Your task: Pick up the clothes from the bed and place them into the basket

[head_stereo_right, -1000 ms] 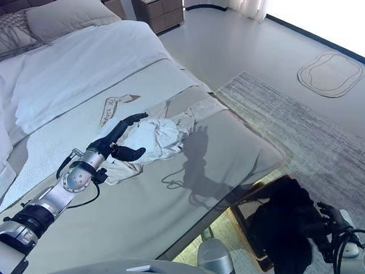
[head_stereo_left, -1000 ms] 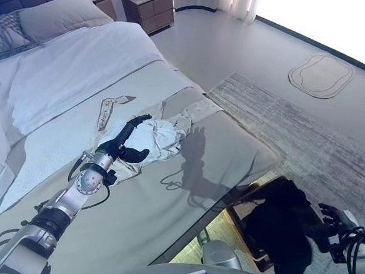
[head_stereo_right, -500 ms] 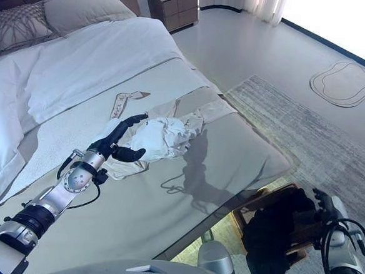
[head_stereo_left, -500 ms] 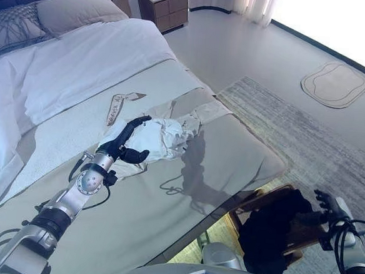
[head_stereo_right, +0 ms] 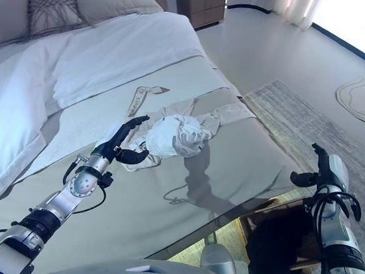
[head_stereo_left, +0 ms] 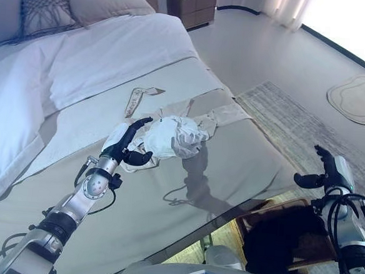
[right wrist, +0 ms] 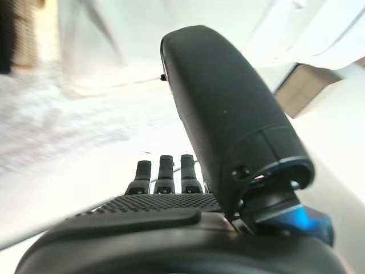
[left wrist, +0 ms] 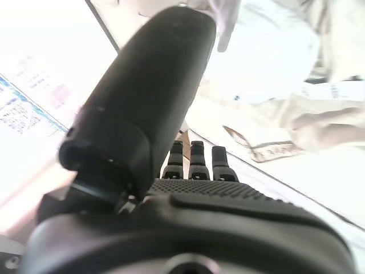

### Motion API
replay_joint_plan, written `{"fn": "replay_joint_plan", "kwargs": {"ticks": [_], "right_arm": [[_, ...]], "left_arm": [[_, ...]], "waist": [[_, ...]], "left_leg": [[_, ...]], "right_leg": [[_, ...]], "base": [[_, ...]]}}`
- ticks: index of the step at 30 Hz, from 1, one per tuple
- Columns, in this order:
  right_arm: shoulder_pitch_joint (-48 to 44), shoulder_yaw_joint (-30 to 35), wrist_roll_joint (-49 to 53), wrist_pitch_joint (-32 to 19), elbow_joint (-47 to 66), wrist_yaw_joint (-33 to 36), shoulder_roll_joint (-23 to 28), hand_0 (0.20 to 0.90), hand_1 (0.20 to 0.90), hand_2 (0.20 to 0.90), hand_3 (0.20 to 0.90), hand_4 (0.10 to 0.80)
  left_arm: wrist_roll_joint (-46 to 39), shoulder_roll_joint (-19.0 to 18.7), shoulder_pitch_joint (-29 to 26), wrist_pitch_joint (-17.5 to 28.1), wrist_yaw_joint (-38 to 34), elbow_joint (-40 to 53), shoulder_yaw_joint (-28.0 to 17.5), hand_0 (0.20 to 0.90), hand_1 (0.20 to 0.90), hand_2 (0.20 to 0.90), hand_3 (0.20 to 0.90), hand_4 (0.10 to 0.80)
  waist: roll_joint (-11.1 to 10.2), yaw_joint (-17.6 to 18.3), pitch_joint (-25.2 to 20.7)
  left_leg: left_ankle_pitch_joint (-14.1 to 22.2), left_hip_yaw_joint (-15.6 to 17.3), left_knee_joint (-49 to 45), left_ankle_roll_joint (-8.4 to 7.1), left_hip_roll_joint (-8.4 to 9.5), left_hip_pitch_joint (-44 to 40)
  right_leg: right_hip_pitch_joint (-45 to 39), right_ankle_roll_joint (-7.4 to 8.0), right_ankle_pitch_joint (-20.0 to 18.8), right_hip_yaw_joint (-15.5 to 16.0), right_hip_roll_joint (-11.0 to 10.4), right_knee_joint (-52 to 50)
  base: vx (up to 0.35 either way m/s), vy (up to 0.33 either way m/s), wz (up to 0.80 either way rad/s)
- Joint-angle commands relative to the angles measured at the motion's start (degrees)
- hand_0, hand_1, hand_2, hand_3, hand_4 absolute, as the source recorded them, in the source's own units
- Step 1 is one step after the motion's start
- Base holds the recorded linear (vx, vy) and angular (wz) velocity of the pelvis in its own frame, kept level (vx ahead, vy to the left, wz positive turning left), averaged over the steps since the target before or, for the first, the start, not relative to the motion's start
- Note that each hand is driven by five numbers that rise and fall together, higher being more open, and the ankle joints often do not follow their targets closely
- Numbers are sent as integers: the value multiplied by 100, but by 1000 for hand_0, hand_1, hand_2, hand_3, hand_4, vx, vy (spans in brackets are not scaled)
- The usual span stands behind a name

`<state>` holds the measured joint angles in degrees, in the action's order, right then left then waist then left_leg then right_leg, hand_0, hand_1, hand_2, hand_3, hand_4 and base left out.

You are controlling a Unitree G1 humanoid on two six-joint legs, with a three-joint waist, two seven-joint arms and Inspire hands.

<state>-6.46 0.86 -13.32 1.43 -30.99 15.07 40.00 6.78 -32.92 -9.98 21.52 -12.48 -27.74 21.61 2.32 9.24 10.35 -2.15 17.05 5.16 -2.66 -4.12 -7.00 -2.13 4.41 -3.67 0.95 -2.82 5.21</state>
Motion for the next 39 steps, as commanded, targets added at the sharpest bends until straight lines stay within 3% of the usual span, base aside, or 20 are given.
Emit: {"fn": "replay_joint_plan", "kwargs": {"ticks": [1, 6, 10, 17, 23, 27, 33, 39], "right_arm": [[-939, -250, -480, -197, 385, 364, 609, 900, 900, 900, 900, 800], [-1536, -791, -691, -58, 489, 282, 715, 900, 900, 900, 900, 800], [-2379, -1364, -662, 386, 283, 316, 777, 900, 900, 900, 900, 800], [-3475, -2021, -433, 571, -235, 314, 799, 900, 900, 900, 900, 800], [-4223, -2407, -231, 669, -594, 586, 824, 900, 900, 900, 900, 800], [-4695, -2435, 43, 860, -862, 675, 821, 900, 900, 900, 900, 800], [-5120, -2439, 302, 992, -1299, 611, 782, 900, 900, 900, 900, 800], [-5576, -2620, 667, 1021, -1614, 628, 766, 900, 900, 900, 900, 800]], "left_arm": [[50, 8, -314, 642, -436, 83, -332, 900, 900, 900, 900, 800], [12, 26, -367, 765, -513, -40, -361, 900, 900, 900, 900, 800], [-113, 8, -607, 810, -528, -151, -304, 900, 900, 900, 900, 800], [-356, 70, -753, 922, -553, -55, -247, 900, 900, 900, 900, 800], [-518, 53, -836, 1075, -832, 153, -269, 900, 900, 900, 900, 800], [-497, -16, -765, 1205, -433, 480, -249, 900, 900, 900, 900, 800], [-462, -125, -721, 1073, -635, 743, -156, 900, 900, 900, 900, 800], [-408, -254, -630, 1073, -807, 951, -205, 900, 900, 900, 900, 800]], "waist": [[-174, -293, -250], [-125, -577, -5], [-49, -790, 339], [147, -1054, 851], [278, -1298, 1472], [300, -1488, 1781], [382, -1629, 1945], [482, -1803, 1945]], "left_leg": [[797, -357, -746, 81, 50, 27], [720, -745, -823, 46, 120, 327], [609, -987, -799, 19, 218, 669], [569, -1224, -1077, 13, 371, 1194], [893, -1459, -2579, 103, 540, 2215], [1261, -1423, -3679, 250, 644, 2998], [1523, -1450, -4592, 379, 734, 3775], [1550, -1530, -5044, 444, 832, 4443]], "right_leg": [[232, 67, 600, 393, 16, -978], [387, -51, 802, 652, 12, -1262], [600, -109, 840, 822, -52, -1323], [1045, -263, 946, 996, -171, -1651], [2001, -566, 1382, 1238, -391, -3302], [2736, -694, 1777, 1326, -648, -4632], [3422, -832, 2119, 1304, -762, -5620], [4008, -916, 2249, 1314, -780, -6089]], "base": [[47, 2, 24], [-10, 5, 31], [-123, 23, 36], [-102, 38, 28], [-103, 45, 28], [-36, 26, 32], [-11, 11, 13], [-6, -20, -13]]}}
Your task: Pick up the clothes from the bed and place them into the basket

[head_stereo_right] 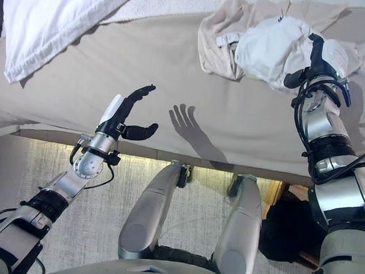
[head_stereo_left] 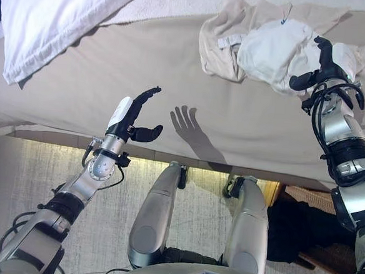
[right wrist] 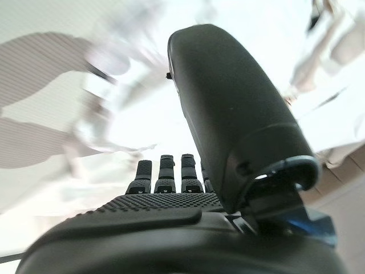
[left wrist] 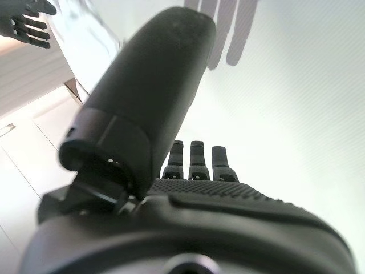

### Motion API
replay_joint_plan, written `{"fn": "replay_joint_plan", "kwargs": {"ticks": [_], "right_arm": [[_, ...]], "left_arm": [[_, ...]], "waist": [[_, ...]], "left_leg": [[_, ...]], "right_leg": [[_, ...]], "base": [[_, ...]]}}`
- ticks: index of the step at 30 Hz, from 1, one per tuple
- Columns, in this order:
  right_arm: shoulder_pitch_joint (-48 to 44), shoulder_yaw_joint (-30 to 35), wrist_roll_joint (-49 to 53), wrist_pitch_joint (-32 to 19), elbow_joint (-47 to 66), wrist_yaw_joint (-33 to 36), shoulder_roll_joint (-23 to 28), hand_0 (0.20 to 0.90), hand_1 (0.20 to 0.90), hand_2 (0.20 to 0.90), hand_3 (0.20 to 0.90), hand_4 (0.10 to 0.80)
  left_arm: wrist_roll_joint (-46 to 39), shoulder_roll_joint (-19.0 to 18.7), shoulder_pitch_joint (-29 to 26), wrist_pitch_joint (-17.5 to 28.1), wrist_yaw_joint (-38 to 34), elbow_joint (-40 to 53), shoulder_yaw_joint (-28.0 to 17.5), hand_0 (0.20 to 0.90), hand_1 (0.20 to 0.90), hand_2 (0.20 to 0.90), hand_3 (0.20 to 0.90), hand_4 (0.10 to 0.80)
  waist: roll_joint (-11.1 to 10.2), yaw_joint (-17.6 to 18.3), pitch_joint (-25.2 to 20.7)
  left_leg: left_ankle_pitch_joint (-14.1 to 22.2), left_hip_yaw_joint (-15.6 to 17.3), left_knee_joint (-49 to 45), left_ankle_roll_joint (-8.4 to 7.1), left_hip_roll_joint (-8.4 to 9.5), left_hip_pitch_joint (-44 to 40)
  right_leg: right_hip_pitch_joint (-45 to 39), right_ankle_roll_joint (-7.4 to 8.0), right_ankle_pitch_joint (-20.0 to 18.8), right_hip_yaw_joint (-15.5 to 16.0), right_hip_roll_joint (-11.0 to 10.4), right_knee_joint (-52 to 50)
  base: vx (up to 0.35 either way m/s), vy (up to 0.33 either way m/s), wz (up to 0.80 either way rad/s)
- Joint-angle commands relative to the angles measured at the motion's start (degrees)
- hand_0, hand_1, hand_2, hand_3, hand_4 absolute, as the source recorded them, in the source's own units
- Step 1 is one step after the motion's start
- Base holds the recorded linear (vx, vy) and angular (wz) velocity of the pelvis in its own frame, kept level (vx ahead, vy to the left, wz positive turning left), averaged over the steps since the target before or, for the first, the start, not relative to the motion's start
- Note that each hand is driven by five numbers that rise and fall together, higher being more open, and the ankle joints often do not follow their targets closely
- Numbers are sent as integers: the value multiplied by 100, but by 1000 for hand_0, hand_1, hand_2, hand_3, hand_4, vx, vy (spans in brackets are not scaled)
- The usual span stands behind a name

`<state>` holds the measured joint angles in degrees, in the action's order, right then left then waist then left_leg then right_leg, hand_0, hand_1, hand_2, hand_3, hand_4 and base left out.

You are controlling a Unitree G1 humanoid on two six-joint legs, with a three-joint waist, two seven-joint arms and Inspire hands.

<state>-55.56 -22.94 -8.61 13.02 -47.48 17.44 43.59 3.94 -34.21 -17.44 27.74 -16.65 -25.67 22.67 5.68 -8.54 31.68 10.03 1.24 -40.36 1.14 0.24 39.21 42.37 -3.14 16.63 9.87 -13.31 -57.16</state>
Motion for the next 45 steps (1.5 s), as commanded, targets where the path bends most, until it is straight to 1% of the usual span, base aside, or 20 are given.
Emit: {"fn": "replay_joint_plan", "kwargs": {"ticks": [1, 2, 5, 8, 12, 14, 16, 21, 26, 28, 29, 33, 34, 37, 38, 39, 40, 42, 43, 45], "right_arm": [[-720, -256, 285, -121, 28, 377, 404, 900, 900, 900, 900, 800], [-803, -278, 378, -69, -4, 406, 380, 900, 900, 900, 900, 800], [-1035, -374, 375, 31, -159, 353, 369, 900, 900, 900, 900, 800], [-1238, -475, 606, -23, -263, 281, 374, 900, 900, 900, 900, 800], [-1400, -454, 1073, -397, -277, 278, 322, 900, 900, 900, 900, 800], [-1422, -397, 1129, -543, -230, 278, 278, 900, 900, 900, 900, 800], [-1452, -377, 1098, -534, -166, 335, 268, 900, 900, 900, 900, 800], [-1455, -311, 1104, -532, -135, 443, 286, 900, 900, 900, 900, 800], [-1177, -187, 904, -521, 92, 410, 356, 900, 900, 900, 900, 800], [-971, -113, 776, -496, 167, 394, 381, 900, 900, 900, 900, 800], [-905, -70, 788, -511, 173, 377, 408, 900, 900, 900, 900, 800], [-443, 129, 771, -531, 288, 207, 445, 900, 900, 900, 900, 800], [-402, 146, 765, -526, 302, 194, 445, 900, 900, 900, 900, 800], [-54, 284, 722, -467, 366, 108, 440, 900, 900, 900, 900, 800], [-34, 297, 713, -465, 367, 95, 436, 900, 900, 900, 900, 800], [10, 335, 671, -431, 357, 1, 434, 900, 900, 900, 900, 800], [5, 341, 630, -436, 325, -76, 417, 900, 900, 900, 900, 800], [12, 336, 640, -448, 302, -198, 459, 900, 900, 900, 900, 800], [133, 369, 651, -423, 406, -259, 525, 900, 900, 900, 900, 800], [253, 404, 608, -460, 462, -240, 559, 900, 900, 900, 900, 800]], "left_arm": [[-113, -146, 119, 444, -400, 768, -317, 900, 900, 900, 900, 800], [-99, -189, 148, 478, -422, 785, -306, 900, 900, 900, 900, 800], [-29, -283, 128, 497, -465, 876, -301, 900, 900, 900, 900, 800], [-27, -371, 107, 484, -528, 1018, -313, 900, 900, 900, 900, 800], [-100, -473, 69, 393, -468, 1139, -351, 900, 900, 900, 900, 800], [-90, -501, 64, 373, -436, 1147, -346, 900, 900, 900, 900, 800], [-97, -515, 97, 342, -400, 1143, -370, 900, 900, 900, 900, 800], [-21, -504, 236, 227, -622, 1027, -397, 900, 900, 900, 900, 800], [-6, -456, 374, 69, -856, 851, -507, 900, 900, 900, 900, 800], [-39, -404, 416, 32, -899, 809, -585, 900, 900, 900, 900, 800], [-49, -385, 409, 18, -907, 807, -629, 900, 900, 900, 900, 800], [-82, -288, 452, -176, -864, 765, -738, 900, 900, 900, 900, 800], [-74, -276, 463, -183, -864, 757, -744, 900, 900, 900, 900, 800], [-151, -167, 550, -322, -830, 698, -784, 900, 900, 900, 900, 800], [-158, -159, 560, -338, -832, 698, -793, 900, 900, 900, 900, 800], [-176, -112, 622, -361, -866, 655, -846, 900, 900, 900, 900, 800], [-193, -97, 685, -401, -915, 667, -895, 900, 900, 900, 900, 800], [-241, -81, 805, -490, -990, 713, -985, 900, 900, 900, 900, 800], [-273, -54, 844, -559, -953, 765, -1033, 900, 900, 900, 900, 800], [-250, -12, 861, -558, -920, 746, -1043, 900, 900, 900, 900, 800]], "waist": [[155, -43, -189], [168, -78, -189], [192, -151, -189], [231, -211, -189], [262, -268, -189], [258, -281, -189], [245, -296, -189], [195, -320, -189], [69, -276, -189], [1, -228, -189], [-21, -209, -189], [-150, -98, -219], [-158, -91, -233], [-256, -16, -485], [-261, -15, -500], [-293, -15, -601], [-311, -39, -671], [-421, 15, -827], [-497, 39, -913], [-523, 40, -930]], "left_leg": [[330, 49, -523, 72, 407, -119], [523, 38, -706, 57, 437, -33], [477, 14, -803, 63, 456, 217], [427, 1, -843, 79, 452, 388], [401, -28, -908, 74, 476, 524], [411, -53, -954, 65, 486, 548], [413, -70, -977, 59, 483, 542], [410, -69, -949, 30, 457, 420], [403, -68, -709, -1, 393, -23], [382, -72, -508, -24, 345, -375], [202, -61, -361, -14, 315, -432], [138, -42, 92, -80, 165, -1197], [128, -39, 134, -85, 152, -1246], [-49, 53, 625, -179, -50, -1765], [-72, 70, 689, -192, -74, -1828], [-182, 157, 961, -258, -177, -2080], [-241, 228, 1176, -291, -263, -2257], [-300, 300, 1339, -340, -399, -2469], [-561, 204, 1114, -428, -423, -2386], [-729, 123, 777, -473, -359, -2222]], "right_leg": [[-387, -169, 227, 429, 268, 112], [-317, -120, 424, 380, 281, -71], [-101, -131, 428, 397, 290, -187], [64, -144, 430, 421, 271, -260], [173, -145, 418, 447, 256, -300], [179, -147, 420, 455, 258, -312], [143, -155, 425, 468, 267, -302], [-36, -154, 411, 521, 285, -224], [-519, -107, 374, 554, 301, 58], [-865, -75, 311, 542, 303, 310], [-940, -128, 133, 602, 298, 489], [-1745, -94, -11, 596, 352, 1115], [-1799, -93, -25, 598, 362, 1171], [-2363, -51, -187, 706, 399, 1814], [-2424, -45, -204, 726, 402, 1876], [-2671, -9, -278, 833, 386, 2170], [-2826, 23, -328, 925, 343, 2354], [-3050, 53, -430, 769, 464, 2864], [-3295, 19, -502, 672, 571, 3202], [-3522, -23, -553, 649, 633, 3400]], "base": [[64, -40, 54], [59, -43, 45], [4, -45, -16], [-26, -23, 24], [-26, -32, 1], [-6, -37, 7], [3, -16, 4], [13, -21, 1], [21, -13, 3], [-5, 12, -9], [-30, 18, -13], [65, -14, -11], [125, -42, -24], [117, -51, -26], [96, -27, -28], [87, -4, -37], [102, -4, -48], [97, -44, -76], [123, -94, -83], [140, -84, -35]]}}
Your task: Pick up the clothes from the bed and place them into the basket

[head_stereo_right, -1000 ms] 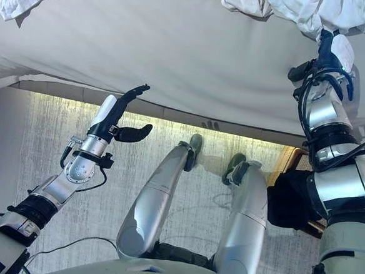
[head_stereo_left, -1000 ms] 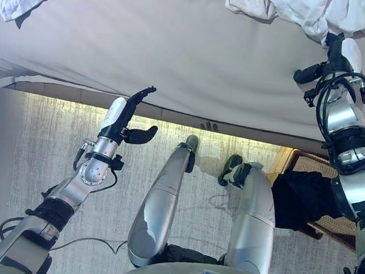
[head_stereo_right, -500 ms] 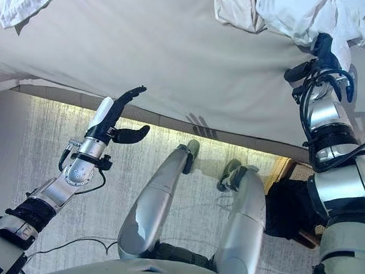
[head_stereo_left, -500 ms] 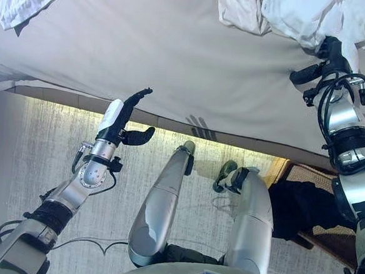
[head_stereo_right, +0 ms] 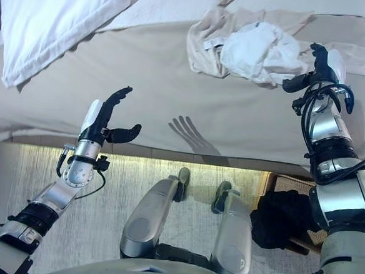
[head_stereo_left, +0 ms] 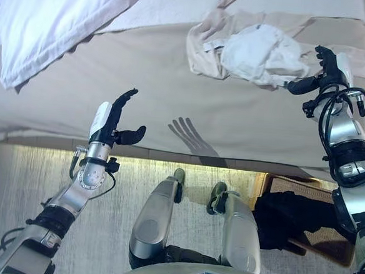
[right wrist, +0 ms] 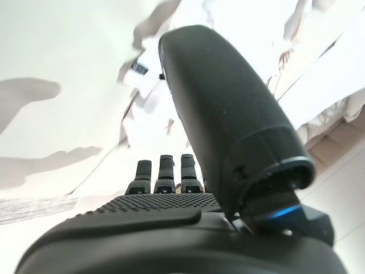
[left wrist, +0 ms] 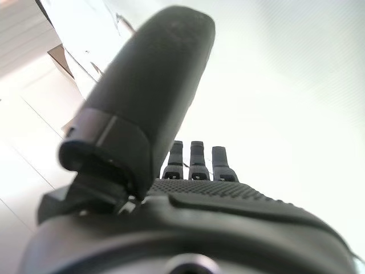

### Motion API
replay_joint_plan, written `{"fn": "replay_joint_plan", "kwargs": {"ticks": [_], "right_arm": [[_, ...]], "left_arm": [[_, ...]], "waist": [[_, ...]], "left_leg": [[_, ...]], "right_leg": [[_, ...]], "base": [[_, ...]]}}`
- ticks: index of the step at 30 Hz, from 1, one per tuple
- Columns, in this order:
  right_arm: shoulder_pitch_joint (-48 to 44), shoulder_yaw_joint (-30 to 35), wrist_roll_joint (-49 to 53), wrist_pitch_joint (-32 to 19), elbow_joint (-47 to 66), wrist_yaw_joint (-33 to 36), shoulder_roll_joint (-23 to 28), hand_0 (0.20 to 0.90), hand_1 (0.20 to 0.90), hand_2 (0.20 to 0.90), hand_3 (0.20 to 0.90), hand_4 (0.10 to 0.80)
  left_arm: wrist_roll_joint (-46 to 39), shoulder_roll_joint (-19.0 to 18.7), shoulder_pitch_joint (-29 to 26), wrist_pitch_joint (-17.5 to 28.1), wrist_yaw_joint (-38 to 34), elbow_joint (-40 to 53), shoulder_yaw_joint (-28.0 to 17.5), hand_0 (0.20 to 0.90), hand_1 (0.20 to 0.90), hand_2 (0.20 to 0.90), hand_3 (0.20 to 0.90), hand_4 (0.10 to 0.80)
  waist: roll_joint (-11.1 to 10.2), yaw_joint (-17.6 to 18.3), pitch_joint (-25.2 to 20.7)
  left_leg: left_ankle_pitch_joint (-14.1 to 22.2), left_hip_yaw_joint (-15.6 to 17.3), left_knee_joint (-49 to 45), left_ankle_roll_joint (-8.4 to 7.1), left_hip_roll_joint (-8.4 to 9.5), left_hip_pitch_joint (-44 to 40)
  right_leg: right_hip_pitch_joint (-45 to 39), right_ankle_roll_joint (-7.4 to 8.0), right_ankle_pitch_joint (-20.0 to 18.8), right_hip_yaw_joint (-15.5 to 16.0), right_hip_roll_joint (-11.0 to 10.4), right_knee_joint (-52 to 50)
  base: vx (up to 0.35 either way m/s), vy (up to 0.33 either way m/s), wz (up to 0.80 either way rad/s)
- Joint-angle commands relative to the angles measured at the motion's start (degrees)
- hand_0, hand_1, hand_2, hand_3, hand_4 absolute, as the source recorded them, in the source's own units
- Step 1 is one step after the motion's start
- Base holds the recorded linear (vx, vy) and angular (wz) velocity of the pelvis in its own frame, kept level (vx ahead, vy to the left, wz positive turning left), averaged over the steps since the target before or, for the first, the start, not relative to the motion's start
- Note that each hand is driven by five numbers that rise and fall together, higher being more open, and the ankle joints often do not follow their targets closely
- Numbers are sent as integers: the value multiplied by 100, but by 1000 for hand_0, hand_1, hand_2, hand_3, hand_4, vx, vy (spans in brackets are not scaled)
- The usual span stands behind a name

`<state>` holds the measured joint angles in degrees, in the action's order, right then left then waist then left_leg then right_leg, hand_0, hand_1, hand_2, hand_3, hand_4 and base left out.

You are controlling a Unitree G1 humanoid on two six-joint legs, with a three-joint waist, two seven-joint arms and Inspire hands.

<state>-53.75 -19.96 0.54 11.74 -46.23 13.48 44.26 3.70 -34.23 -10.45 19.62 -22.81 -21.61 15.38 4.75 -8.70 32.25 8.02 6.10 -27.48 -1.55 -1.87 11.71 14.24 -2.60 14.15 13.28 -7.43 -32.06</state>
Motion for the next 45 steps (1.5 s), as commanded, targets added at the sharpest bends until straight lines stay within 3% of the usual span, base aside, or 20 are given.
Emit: {"fn": "replay_joint_plan", "kwargs": {"ticks": [1, 3, 5, 6, 8, 10, 11, 12, 13, 14, 16, 18, 21, 29, 37, 45], "right_arm": [[130, 121, -353, -333, 365, 196, 477, 900, 900, 900, 900, 800], [124, 105, -421, -295, 417, 282, 436, 900, 900, 900, 900, 800], [35, 64, -331, -328, 391, 333, 391, 900, 900, 900, 900, 800], [88, 127, -347, -324, 417, 299, 351, 900, 900, 900, 900, 800], [255, 157, -336, -333, 560, 270, 308, 900, 900, 900, 900, 800], [398, 217, -283, -335, 671, 259, 313, 900, 900, 900, 900, 800], [341, 217, -277, -385, 616, 351, 317, 900, 900, 900, 900, 800], [228, 186, -265, -374, 577, 401, 321, 900, 900, 900, 900, 800], [-125, 46, -284, -434, 379, 466, 277, 900, 900, 900, 900, 800], [-201, 8, -307, -470, 323, 493, 249, 900, 900, 900, 900, 800], [-344, -176, -238, -481, 372, 617, 135, 900, 900, 900, 900, 800], [-287, -152, -250, -503, 706, 558, 233, 900, 900, 900, 900, 800], [-303, -174, -468, -487, 665, 432, 312, 900, 900, 900, 900, 800], [-647, -363, -690, -372, 668, 408, 545, 900, 900, 900, 900, 800], [-1085, -579, -868, -197, 544, 456, 559, 900, 900, 900, 900, 800], [-1615, -903, -829, 69, 401, 193, 502, 900, 900, 900, 900, 800]], "left_arm": [[-224, 33, 166, 266, -261, 295, -321, 900, 900, 900, 900, 800], [-277, 65, 144, 351, -222, 249, -309, 900, 900, 900, 900, 800], [-265, 52, 83, 336, -198, 291, -324, 900, 900, 900, 900, 800], [-269, 5, 36, 268, -192, 337, -281, 900, 900, 900, 900, 800], [-259, -40, 1, 100, -194, 435, -302, 900, 900, 900, 900, 800], [-219, -86, -2, 39, -148, 536, -317, 900, 900, 900, 900, 800], [-288, -194, -115, 33, -185, 597, -256, 900, 900, 900, 900, 800], [-373, -278, -209, 43, -188, 618, -240, 900, 900, 900, 900, 800], [-538, -413, -497, 24, -274, 586, -169, 900, 900, 900, 900, 800], [-554, -442, -574, 5, -306, 574, -161, 900, 900, 900, 900, 800], [-636, -489, -593, -84, -466, 584, -169, 900, 900, 900, 900, 800], [-579, -427, -459, -176, -436, 662, -285, 900, 900, 900, 900, 800], [-427, -263, -418, -150, -346, 639, -196, 900, 900, 900, 900, 800], [-456, -330, -157, 112, -28, 698, -172, 900, 900, 900, 900, 800], [-411, -424, -63, 317, 36, 886, -207, 900, 900, 900, 900, 800], [-52, -519, -7, 286, -115, 1040, -123, 900, 900, 900, 900, 800]], "waist": [[-430, 58, -997], [-308, 8, -1026], [-291, -33, -1023], [-285, -54, -1043], [-228, -49, -1134], [-205, 8, -1132], [-236, 29, -1063], [-259, 37, -1019], [-324, 101, -915], [-332, 118, -901], [-370, 117, -899], [-394, 67, -965], [-404, -5, -999], [-244, -272, -740], [-101, -494, -493], [88, -677, -245]], "left_leg": [[-515, -353, -670, -191, -54, 582], [-772, -202, -182, -246, 97, 673], [-567, -63, 325, -76, 60, 497], [-424, -159, 344, -42, 245, 460], [-370, -241, 816, 119, 268, 190], [-326, -285, 985, 238, 219, -71], [-349, -364, 1054, 227, 256, -106], [-353, -370, 1048, 193, 267, -84], [-273, -337, 1063, 172, 306, -31], [-258, -314, 1084, 174, 293, -16], [-185, -239, 915, 200, 216, 123], [-367, -210, 1125, 112, 121, 203], [-417, -328, 1178, 34, 147, 188], [-314, -590, 750, -40, 161, 448], [-387, -820, 602, -32, 262, 733], [-311, -881, -6, 51, 403, 1497]], "right_leg": [[-853, -78, -335, 302, 86, 987], [-1019, -49, -321, 347, 265, 1088], [-948, -18, -236, 283, 286, 898], [-893, 17, -159, 281, 316, 770], [-717, 121, -174, 261, 367, 415], [-386, 368, -420, 185, 173, -171], [-169, 563, -628, 35, -96, 27], [-138, 645, -732, -12, -247, 388], [-61, 829, -1198, -206, -513, 1216], [-66, 865, -1294, -250, -557, 1397], [-148, 860, -1339, -287, -452, 1628], [-255, 795, -1308, -66, -366, 1847], [-460, 715, -1247, 32, -302, 1993], [-367, 483, -808, 311, -356, 1327], [-71, 358, -589, 469, -412, 782], [853, 155, -186, 586, -569, -473]], "base": [[155, -48, -2], [139, 6, -6], [75, 75, -24], [87, 77, -34], [131, 46, -41], [85, -24, -45], [-33, -132, 0], [-151, -241, 17], [-169, -210, 12], [-152, -246, 2], [-79, -208, 3], [0, -148, 5], [90, -75, 7], [54, -15, 15], [28, -18, 24], [24, -7, 20]]}}
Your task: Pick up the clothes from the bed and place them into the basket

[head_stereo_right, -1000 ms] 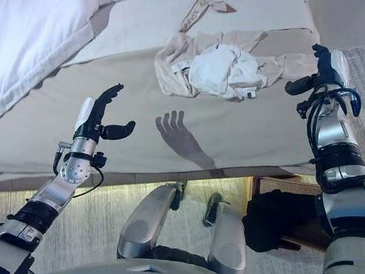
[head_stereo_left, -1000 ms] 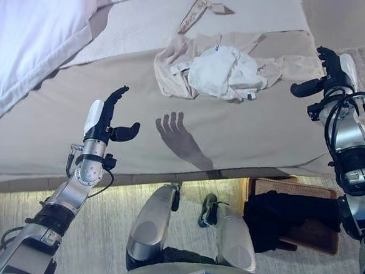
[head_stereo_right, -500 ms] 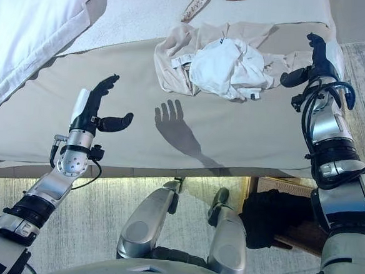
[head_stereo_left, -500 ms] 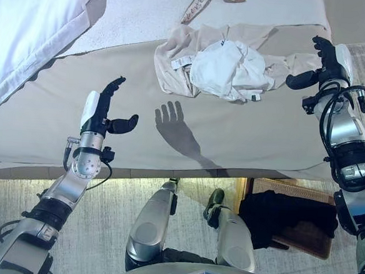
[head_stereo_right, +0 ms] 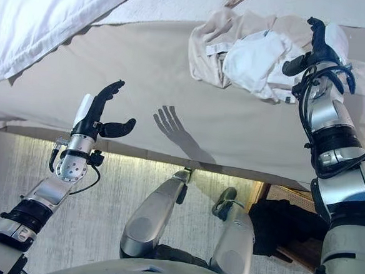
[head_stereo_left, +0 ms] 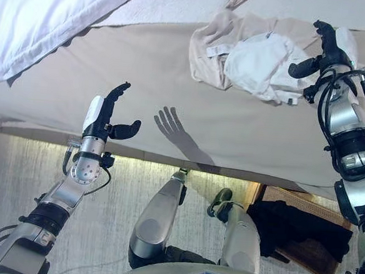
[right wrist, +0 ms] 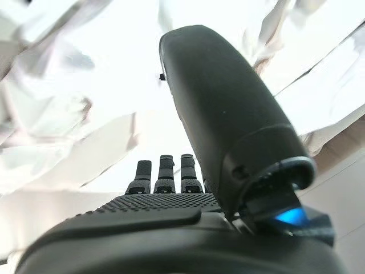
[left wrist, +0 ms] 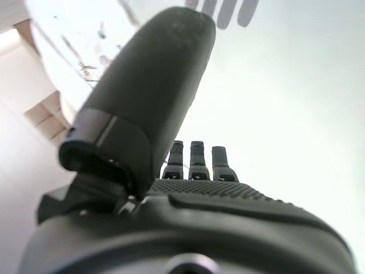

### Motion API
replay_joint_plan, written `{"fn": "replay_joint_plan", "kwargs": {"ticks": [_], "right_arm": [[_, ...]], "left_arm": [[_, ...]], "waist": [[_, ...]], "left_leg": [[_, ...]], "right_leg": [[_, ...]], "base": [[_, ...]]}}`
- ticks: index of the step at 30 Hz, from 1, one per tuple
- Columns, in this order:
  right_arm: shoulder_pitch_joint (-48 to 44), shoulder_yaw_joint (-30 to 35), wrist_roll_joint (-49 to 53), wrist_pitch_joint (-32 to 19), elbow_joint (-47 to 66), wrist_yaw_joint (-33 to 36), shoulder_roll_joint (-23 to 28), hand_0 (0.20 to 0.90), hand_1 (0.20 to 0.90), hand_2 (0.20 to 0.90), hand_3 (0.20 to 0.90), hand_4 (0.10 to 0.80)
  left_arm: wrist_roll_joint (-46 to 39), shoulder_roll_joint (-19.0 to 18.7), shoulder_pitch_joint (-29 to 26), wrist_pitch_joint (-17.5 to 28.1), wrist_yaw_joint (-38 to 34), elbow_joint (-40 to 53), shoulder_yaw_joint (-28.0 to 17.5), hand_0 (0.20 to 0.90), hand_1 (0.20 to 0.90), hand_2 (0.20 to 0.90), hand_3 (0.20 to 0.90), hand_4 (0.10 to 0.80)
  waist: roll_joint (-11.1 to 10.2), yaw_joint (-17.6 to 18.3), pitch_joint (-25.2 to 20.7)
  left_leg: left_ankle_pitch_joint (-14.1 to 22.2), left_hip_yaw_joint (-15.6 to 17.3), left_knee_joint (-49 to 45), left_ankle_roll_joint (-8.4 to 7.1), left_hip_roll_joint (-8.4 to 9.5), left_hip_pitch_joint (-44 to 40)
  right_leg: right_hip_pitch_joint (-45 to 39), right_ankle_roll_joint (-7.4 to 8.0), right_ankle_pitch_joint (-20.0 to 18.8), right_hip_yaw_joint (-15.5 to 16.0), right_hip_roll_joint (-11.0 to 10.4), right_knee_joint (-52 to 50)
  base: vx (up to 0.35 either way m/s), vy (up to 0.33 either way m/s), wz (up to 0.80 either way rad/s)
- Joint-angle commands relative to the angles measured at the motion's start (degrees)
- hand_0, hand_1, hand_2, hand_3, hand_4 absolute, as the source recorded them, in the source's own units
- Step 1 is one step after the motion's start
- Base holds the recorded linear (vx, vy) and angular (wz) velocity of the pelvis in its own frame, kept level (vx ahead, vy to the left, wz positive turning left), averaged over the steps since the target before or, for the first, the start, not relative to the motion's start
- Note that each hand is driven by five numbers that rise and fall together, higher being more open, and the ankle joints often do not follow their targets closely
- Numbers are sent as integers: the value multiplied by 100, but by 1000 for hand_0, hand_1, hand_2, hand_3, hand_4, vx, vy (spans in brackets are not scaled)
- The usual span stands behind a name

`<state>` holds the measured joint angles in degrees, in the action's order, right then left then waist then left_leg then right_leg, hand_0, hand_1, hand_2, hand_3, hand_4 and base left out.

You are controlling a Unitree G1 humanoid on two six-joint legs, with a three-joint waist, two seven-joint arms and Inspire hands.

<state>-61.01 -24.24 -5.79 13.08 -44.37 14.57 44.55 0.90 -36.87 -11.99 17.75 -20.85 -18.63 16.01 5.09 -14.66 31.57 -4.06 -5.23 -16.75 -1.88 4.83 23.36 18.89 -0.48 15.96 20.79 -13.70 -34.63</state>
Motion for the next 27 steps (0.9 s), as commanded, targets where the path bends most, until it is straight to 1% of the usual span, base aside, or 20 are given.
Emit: {"fn": "replay_joint_plan", "kwargs": {"ticks": [1, 2, 3, 6, 7, 9, 11, 12, 14, 18, 19, 20, 21, 24, 27], "right_arm": [[-893, -515, -175, -20, 201, 63, 447, 900, 900, 900, 900, 800], [-916, -556, -157, 29, 135, 69, 404, 900, 900, 900, 900, 800], [-925, -560, -156, 28, 132, 70, 404, 900, 900, 900, 900, 800], [-960, -593, -202, 35, -46, 98, 314, 900, 900, 900, 900, 800], [-967, -606, -241, 107, -114, 138, 303, 900, 900, 900, 900, 800], [-1006, -618, -137, 193, -198, 192, 319, 900, 900, 900, 900, 800], [-1054, -621, -50, 280, -289, 231, 362, 900, 900, 900, 900, 800], [-1060, -624, -49, 279, -290, 232, 362, 900, 900, 900, 900, 800], [-1112, -636, -101, 327, -534, 311, 452, 900, 900, 900, 900, 800], [-1349, -749, -63, 365, -914, 409, 571, 900, 900, 900, 900, 800], [-1439, -804, -1, 353, -1033, 438, 599, 491, 491, 491, 422, 322], [-1556, -856, 84, 332, -1185, 481, 627, 359, 359, 359, 269, 169], [-1658, -890, 145, 291, -1290, 504, 653, 300, 300, 300, 200, 100], [-1888, -1028, 214, 147, -1433, 660, 747, 300, 300, 300, 200, 100], [-1876, -1032, 506, -3, -1306, 695, 802, 300, 300, 300, 200, 100]], "left_arm": [[249, -246, 185, 457, -308, 768, -179, 900, 900, 900, 900, 800], [316, -246, 252, 430, -329, 847, -159, 900, 900, 900, 900, 800], [318, -245, 252, 429, -330, 850, -164, 900, 900, 900, 900, 800], [378, -255, 323, 393, -369, 960, -106, 900, 900, 900, 900, 800], [373, -270, 396, 473, -411, 996, -83, 900, 900, 900, 900, 800], [367, -289, 425, 509, -414, 1077, -79, 900, 900, 900, 900, 800], [369, -316, 460, 527, -450, 1185, -66, 900, 900, 900, 900, 800], [370, -315, 457, 526, -450, 1186, -68, 900, 900, 900, 900, 800], [418, -352, 554, 539, -553, 1364, -38, 900, 900, 900, 900, 800], [474, -395, 547, 581, -733, 1526, 28, 900, 900, 900, 900, 800], [520, -412, 547, 587, -778, 1553, 40, 900, 900, 900, 900, 800], [553, -437, 548, 589, -808, 1576, 37, 900, 900, 900, 900, 800], [551, -456, 559, 597, -825, 1587, 32, 900, 900, 900, 900, 800], [544, -504, 575, 631, -866, 1599, 42, 900, 900, 900, 900, 800], [547, -530, 573, 660, -884, 1619, 18, 900, 900, 900, 900, 800]], "waist": [[52, -95, -178], [86, -131, -178], [80, -130, -178], [134, -192, -178], [190, -217, -178], [241, -236, -178], [292, -251, -178], [289, -252, -178], [384, -276, -178], [461, -311, -178], [476, -327, -178], [483, -348, -178], [492, -359, -178], [498, -357, -178], [460, -315, -178]], "left_leg": [[1095, 253, -1227, 66, -251, 366], [1153, 267, -1428, 103, -218, 591], [1160, 272, -1444, 104, -214, 608], [1296, 278, -1837, 176, -154, 993], [1376, 296, -2116, 211, -118, 1255], [1474, 324, -2384, 261, -88, 1511], [1563, 349, -2687, 292, -66, 1803], [1570, 353, -2702, 292, -64, 1817], [1787, 366, -3268, 387, -44, 2276], [1953, 384, -3953, 450, -37, 2995], [1982, 374, -4064, 464, -30, 3126], [2012, 366, -4177, 495, -22, 3270], [2034, 359, -4286, 507, -8, 3389], [2059, 362, -4492, 539, 4, 3662], [2045, 372, -4494, 533, -18, 3697]], "right_leg": [[443, -29, -156, -223, 45, -411], [701, -73, -69, -220, 0, -696], [721, -73, -59, -228, -8, -718], [1133, -152, 106, -216, -71, -1210], [1384, -203, 194, -233, -81, -1489], [1643, -252, 290, -244, -108, -1754], [1946, -279, 369, -283, -149, -2034], [1961, -279, 377, -289, -153, -2050], [2474, -330, 502, -354, -206, -2504], [3128, -347, 596, -426, -236, -2963], [3254, -354, 623, -439, -235, -3063], [3399, -353, 650, -451, -228, -3179], [3510, -346, 663, -471, -220, -3265], [3756, -335, 663, -518, -188, -3410], [3798, -316, 630, -541, -150, -3398]], "base": [[91, 12, 18], [89, 1, 13], [3, 26, 9], [7, 16, 13], [5, 15, 8], [-13, 2, 5], [-27, -8, 13], [-35, -11, 15], [-47, -15, 9], [-68, -42, 8], [-65, -53, 13], [-61, -52, 17], [-61, -50, 18], [-62, -27, 21], [-56, -9, 6]]}}
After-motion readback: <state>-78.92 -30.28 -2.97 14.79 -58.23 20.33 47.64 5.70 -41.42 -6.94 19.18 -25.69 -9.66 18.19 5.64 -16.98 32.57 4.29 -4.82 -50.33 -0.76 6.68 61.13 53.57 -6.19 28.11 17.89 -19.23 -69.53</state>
